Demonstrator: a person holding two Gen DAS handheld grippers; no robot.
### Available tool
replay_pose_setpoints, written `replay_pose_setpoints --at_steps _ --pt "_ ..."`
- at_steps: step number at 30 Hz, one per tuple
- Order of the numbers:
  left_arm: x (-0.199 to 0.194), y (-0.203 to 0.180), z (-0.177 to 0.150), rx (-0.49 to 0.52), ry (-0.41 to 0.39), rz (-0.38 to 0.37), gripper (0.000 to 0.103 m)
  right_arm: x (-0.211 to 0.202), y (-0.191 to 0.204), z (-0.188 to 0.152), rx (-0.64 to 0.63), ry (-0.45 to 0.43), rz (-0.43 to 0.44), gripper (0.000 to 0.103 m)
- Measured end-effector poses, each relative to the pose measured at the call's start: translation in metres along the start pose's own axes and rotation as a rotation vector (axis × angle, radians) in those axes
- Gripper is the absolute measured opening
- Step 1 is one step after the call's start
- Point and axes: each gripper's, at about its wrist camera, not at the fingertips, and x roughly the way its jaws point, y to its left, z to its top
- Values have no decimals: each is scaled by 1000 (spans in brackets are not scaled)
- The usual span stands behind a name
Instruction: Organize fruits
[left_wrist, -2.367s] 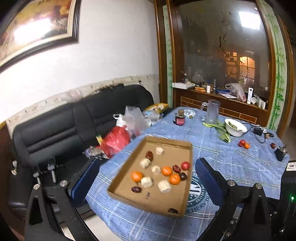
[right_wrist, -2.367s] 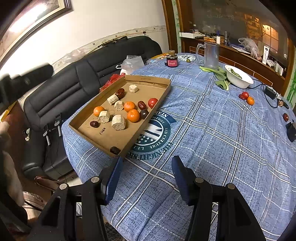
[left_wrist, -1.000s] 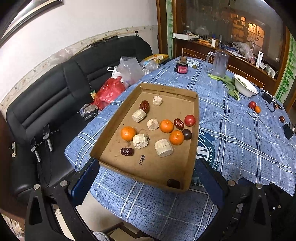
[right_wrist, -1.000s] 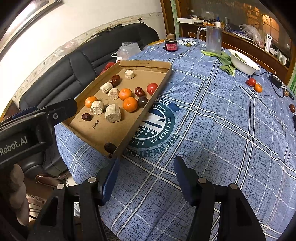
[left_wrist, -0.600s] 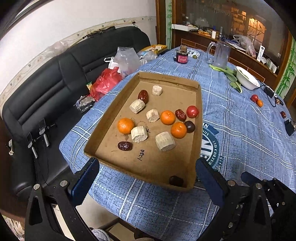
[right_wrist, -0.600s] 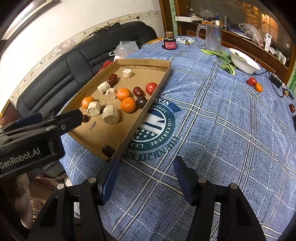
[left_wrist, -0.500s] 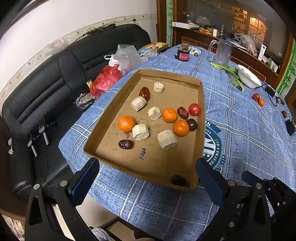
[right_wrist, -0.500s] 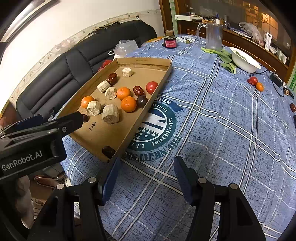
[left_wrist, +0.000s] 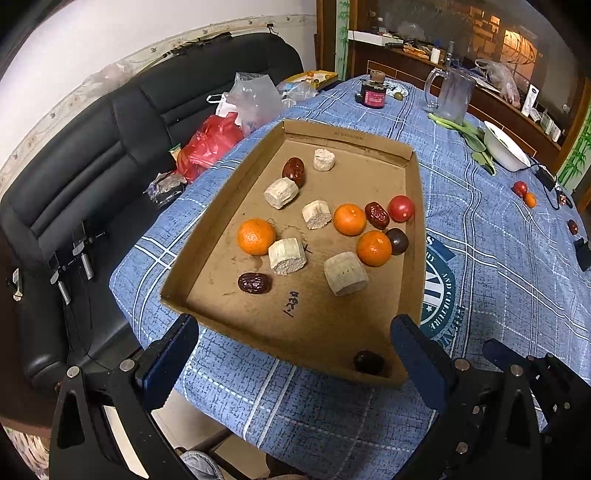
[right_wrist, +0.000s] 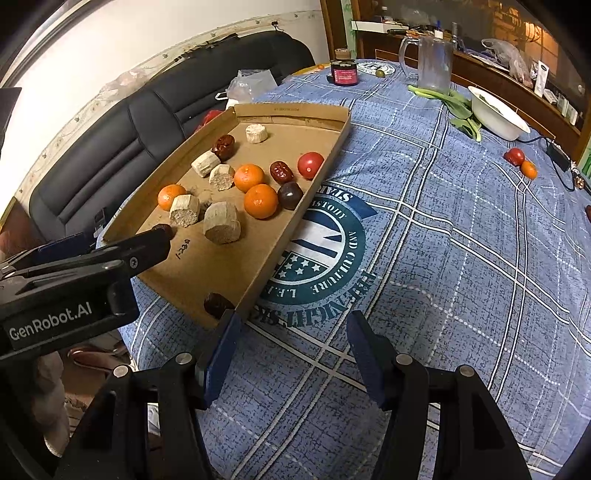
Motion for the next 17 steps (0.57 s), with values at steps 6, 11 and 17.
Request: replay_pose_setpoints --at_steps 6,11,17 --pt "4 0 4 4 -2 12 103 4 0 5 2 -1 4 65" --pt "7 3 9 6 -7 42 103 9 0 8 5 6 17 65" --pt "17 0 10 -1 39 39 103 13 -5 7 16 16 28 65"
